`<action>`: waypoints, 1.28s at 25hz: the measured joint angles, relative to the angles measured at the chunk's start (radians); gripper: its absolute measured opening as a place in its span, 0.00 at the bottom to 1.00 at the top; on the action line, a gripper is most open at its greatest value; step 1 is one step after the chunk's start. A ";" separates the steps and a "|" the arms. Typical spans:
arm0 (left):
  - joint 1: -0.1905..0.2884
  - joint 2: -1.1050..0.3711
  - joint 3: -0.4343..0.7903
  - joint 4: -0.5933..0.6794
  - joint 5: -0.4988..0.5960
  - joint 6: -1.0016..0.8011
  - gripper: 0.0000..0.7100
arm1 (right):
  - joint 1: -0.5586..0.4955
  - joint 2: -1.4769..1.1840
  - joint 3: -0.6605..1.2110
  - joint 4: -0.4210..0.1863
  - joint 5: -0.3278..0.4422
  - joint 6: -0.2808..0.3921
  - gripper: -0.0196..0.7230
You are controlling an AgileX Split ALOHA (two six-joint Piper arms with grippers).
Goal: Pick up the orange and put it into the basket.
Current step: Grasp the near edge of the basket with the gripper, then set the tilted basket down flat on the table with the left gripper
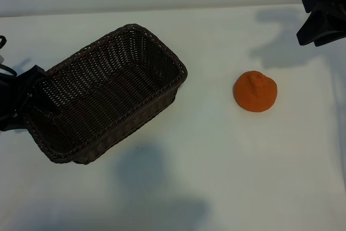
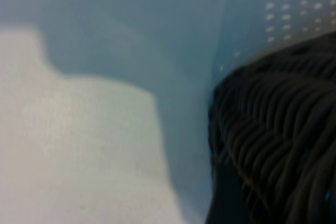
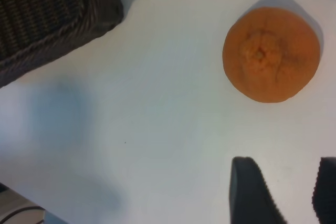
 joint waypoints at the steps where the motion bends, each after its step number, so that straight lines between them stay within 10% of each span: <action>1: 0.000 0.000 0.000 0.000 0.003 -0.004 0.73 | 0.000 0.000 0.000 0.000 0.000 0.000 0.46; 9: 0.000 0.038 0.000 0.000 -0.016 -0.013 0.52 | 0.000 0.000 0.000 0.000 0.000 0.000 0.46; 13: 0.000 0.039 0.000 0.008 -0.013 -0.012 0.25 | 0.000 0.000 0.000 0.000 0.000 0.000 0.46; 21: 0.000 0.041 -0.011 0.019 0.045 0.005 0.25 | 0.000 0.000 0.000 0.000 0.000 0.000 0.46; 32: 0.000 0.042 -0.293 0.026 0.414 0.008 0.25 | 0.000 0.000 0.000 0.000 0.000 -0.001 0.46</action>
